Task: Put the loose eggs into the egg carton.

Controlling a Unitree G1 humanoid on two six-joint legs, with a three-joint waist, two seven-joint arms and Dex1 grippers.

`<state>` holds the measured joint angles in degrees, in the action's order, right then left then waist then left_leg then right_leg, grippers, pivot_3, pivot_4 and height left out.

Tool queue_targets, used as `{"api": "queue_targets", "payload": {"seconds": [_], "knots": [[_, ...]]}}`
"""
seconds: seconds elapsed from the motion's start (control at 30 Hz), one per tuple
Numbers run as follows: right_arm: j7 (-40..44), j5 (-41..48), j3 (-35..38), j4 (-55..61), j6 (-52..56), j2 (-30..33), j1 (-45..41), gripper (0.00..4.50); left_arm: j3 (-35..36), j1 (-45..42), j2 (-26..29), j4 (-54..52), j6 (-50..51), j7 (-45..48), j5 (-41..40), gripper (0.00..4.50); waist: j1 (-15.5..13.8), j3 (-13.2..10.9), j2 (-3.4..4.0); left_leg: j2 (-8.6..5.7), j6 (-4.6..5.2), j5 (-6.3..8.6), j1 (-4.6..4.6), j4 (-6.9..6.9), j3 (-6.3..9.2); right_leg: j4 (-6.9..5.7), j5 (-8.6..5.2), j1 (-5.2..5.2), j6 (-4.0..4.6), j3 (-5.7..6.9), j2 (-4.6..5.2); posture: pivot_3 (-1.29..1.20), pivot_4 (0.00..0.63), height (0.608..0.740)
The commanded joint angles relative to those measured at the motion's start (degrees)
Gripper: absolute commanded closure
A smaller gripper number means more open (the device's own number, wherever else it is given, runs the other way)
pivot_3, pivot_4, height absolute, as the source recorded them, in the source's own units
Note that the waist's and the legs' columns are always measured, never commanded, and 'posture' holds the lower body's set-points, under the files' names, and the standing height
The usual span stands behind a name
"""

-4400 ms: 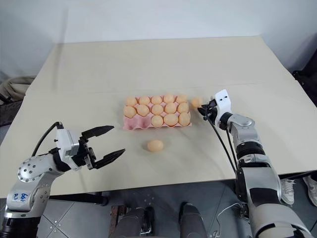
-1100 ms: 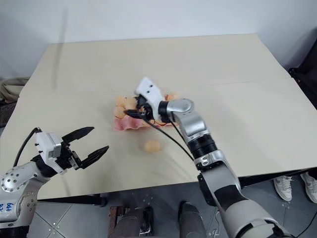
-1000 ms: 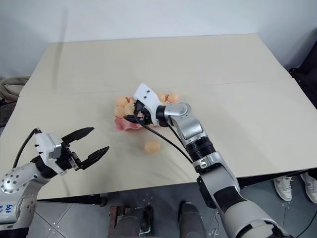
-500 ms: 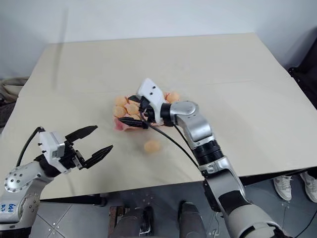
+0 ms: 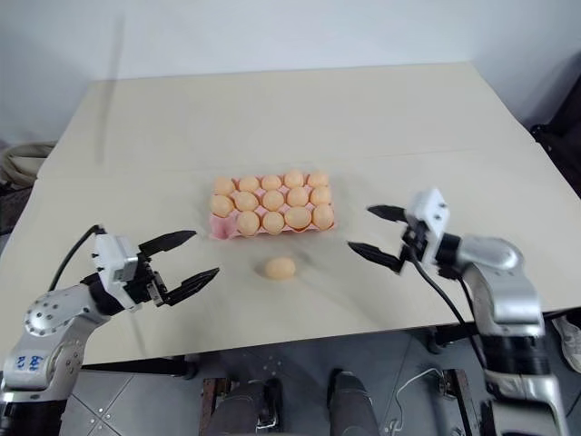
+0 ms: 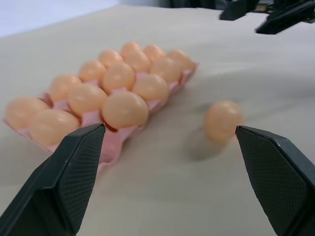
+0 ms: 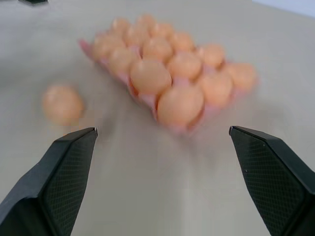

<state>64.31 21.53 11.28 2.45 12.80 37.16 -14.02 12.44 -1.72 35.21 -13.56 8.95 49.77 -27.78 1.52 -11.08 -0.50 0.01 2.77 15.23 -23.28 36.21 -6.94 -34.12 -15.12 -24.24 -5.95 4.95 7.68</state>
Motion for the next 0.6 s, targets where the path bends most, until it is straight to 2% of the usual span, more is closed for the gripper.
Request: {"api": "queue_targets", "payload": {"seconds": [0.03, 0.2, 0.33, 0.5, 0.6], "knots": [[-0.17, 0.59, 4.61, 1.11, -4.91, 2.26, 3.98, 0.01, 0.33, -0.64, 1.48, 0.62, 0.66, 2.21, -1.03, 0.00, 0.03, 0.00, 0.00, 0.00, 0.00, 0.00, 0.01, 0.03, 0.00, 0.00, 0.03, 0.02, 0.02, -0.02, 0.01, 0.00, 0.150, 0.740], [-0.49, 1.58, 7.20, 0.11, -7.26, 3.35, 7.80, 0.01, 0.96, -1.79, 1.86, 2.59, 0.12, 3.67, -0.89, 0.00, 0.00, 0.00, 0.00, 0.11, 0.00, -0.03, 0.07, 0.09, -0.07, 0.04, 0.22, 0.03, 0.16, -0.14, -0.02, 0.00, 0.150, 0.740], [-0.52, 2.37, 6.32, 0.93, -7.03, 3.59, 7.74, 0.01, 0.94, -2.50, 1.72, 3.50, -1.34, 4.09, -0.05, 0.00, -0.03, 0.00, 0.00, 0.18, -0.03, -0.05, 0.07, 0.06, -0.04, 0.10, 0.24, 0.02, 0.22, -0.52, -0.07, 0.00, 0.150, 0.740], [-0.37, 2.99, -0.02, 5.12, -2.61, 3.07, 3.72, 0.01, 0.74, -2.96, 1.47, 3.39, -1.66, 3.64, 0.00, 0.00, 0.18, 0.00, 0.01, 0.20, -0.04, -0.04, 0.06, 0.02, -0.05, 0.15, 0.24, -0.01, 0.23, -0.61, -0.07, 0.00, 0.150, 0.740], [-1.98, 3.37, -6.22, 8.52, 4.48, 2.06, -1.10, 0.01, 1.19, -1.96, 1.70, 1.98, -0.74, 3.94, -1.27, 0.00, 0.13, 0.00, 0.01, 0.23, -0.06, -0.05, 0.05, 0.02, -0.04, 0.14, 0.24, -0.04, 0.26, -0.60, -0.08, 0.00, 0.150, 0.740]]}}
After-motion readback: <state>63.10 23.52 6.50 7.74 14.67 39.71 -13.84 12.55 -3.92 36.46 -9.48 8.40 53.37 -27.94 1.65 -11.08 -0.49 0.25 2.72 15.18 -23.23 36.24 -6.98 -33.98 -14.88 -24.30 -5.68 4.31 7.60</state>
